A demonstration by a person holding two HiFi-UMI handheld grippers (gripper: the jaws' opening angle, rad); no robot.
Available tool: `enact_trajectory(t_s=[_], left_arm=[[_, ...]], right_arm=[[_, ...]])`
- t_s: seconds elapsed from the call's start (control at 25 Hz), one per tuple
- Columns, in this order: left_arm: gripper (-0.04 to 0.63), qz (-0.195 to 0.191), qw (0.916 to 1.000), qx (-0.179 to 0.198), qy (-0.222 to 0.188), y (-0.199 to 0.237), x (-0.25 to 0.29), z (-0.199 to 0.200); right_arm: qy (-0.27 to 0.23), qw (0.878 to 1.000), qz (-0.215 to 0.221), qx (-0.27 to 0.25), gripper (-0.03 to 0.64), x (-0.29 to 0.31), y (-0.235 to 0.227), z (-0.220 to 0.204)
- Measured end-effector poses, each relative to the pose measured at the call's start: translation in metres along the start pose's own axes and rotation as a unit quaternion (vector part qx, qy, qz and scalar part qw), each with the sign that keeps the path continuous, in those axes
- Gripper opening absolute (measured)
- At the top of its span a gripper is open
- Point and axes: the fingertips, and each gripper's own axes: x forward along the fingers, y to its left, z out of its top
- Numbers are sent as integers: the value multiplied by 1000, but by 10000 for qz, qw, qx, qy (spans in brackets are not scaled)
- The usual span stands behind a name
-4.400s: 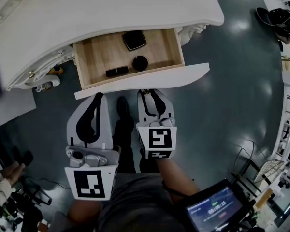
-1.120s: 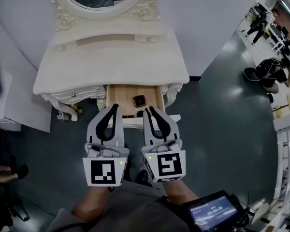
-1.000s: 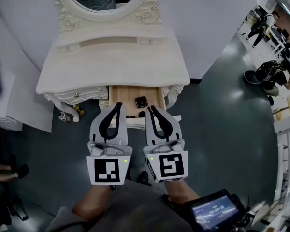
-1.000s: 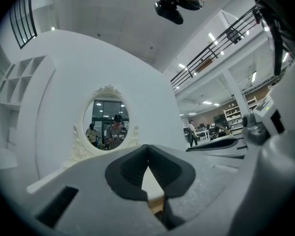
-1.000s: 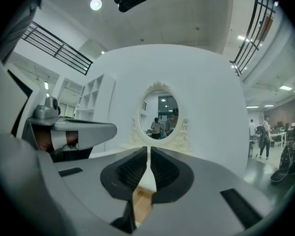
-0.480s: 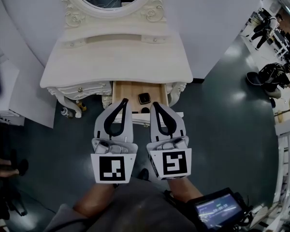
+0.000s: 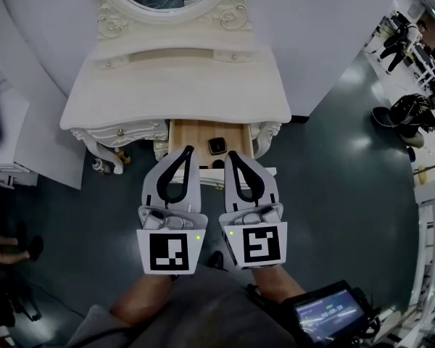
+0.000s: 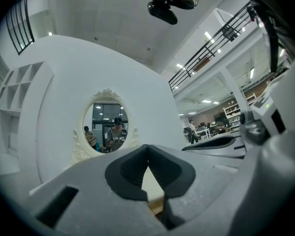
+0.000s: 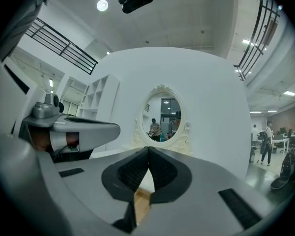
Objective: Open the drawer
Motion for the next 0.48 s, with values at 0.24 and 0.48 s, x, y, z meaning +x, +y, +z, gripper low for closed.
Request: enact_trajectory(t_s=[0.24,0.48], left_arm=[[11,-6,10000,8,3,-1,0,0],[11,6,10000,-73,60,-1,0,-3]], right_arm=[[4,10000,0,-4,12,-1,0,-1],[7,10000,-14,-7,13,-1,0,-1]])
